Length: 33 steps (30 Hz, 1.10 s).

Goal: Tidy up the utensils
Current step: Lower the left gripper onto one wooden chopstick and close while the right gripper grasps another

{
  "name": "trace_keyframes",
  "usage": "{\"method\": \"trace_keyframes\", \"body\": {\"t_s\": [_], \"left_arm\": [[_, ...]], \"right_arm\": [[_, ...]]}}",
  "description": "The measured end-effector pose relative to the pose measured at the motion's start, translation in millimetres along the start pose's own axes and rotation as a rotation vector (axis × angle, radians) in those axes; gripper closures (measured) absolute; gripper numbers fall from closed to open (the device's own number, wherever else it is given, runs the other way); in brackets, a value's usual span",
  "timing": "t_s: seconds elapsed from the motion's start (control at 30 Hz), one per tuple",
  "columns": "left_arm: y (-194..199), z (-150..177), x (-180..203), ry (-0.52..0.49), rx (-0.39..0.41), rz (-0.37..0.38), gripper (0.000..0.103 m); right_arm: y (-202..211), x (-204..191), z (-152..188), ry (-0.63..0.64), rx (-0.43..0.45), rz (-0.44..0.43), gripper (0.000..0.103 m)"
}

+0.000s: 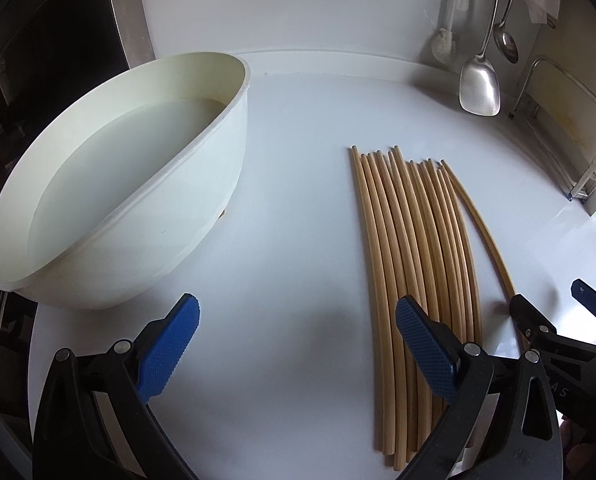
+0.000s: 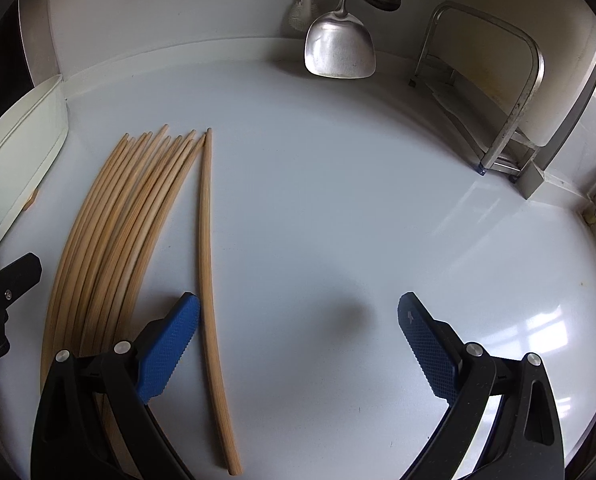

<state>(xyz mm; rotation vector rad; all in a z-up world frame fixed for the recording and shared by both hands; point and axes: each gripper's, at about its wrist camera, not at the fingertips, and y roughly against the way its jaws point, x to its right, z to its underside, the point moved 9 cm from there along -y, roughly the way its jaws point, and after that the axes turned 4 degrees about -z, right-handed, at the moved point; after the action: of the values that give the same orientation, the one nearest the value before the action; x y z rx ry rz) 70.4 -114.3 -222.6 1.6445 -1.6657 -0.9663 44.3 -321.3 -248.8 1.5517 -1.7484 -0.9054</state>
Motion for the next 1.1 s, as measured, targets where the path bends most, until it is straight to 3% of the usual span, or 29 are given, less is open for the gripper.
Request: {"method": "trace_keyframes", "body": {"t_s": [0.63,1.1], "left_arm": [[-17.8,12.0,5.1,-0.004,-0.058,-0.029,0.006],[-21.0,6.1,10.7,0.018,-0.059,-0.046,0.006]], "right_arm": [[0.5,2.6,1.5,-0.020,0.008,-0.013,0.008],[-2.4,-6.1,-4.9,0.014,0.042,-0.019,0.009]]}}
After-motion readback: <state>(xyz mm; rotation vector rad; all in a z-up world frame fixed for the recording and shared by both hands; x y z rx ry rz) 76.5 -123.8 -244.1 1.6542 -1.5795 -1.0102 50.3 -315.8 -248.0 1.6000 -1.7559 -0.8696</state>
